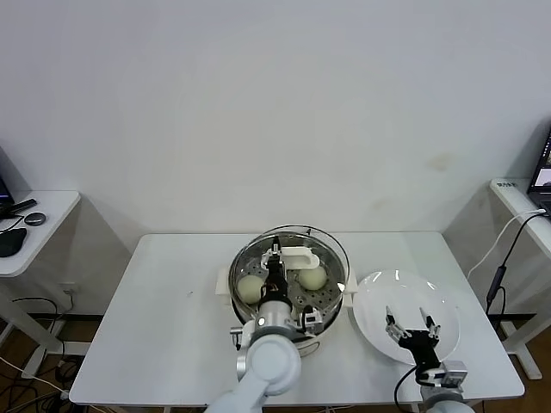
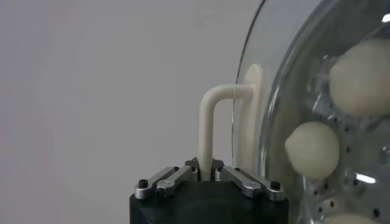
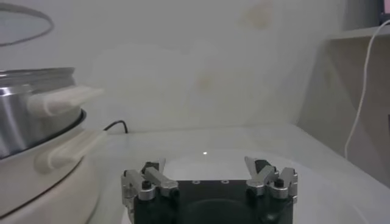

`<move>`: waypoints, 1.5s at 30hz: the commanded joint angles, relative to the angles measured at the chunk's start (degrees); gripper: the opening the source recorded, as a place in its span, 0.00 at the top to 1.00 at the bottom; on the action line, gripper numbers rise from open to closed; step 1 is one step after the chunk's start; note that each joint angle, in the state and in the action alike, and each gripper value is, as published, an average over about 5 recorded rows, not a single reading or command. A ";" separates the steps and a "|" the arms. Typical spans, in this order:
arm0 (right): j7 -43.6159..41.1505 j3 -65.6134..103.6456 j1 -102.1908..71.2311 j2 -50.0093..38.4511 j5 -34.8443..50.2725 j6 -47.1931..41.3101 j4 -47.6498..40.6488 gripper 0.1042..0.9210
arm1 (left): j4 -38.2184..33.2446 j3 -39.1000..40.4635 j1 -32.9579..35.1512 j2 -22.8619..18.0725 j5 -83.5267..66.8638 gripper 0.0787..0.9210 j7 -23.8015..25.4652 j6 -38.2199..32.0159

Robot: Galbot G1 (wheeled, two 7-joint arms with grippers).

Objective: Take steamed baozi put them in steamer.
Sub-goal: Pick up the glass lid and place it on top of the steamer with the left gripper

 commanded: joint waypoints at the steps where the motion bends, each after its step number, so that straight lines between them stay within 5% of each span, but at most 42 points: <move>1: -0.08 0.11 -0.05 -0.24 0.08 0.03 -0.13 0.12 | 2.77 1.08 -0.60 -0.39 1.57 0.89 0.30 0.05; 45: -0.22 -0.86 0.71 0.32 -0.34 0.29 -1.08 0.12 | 2.04 0.18 1.43 0.87 5.57 0.89 1.81 -0.05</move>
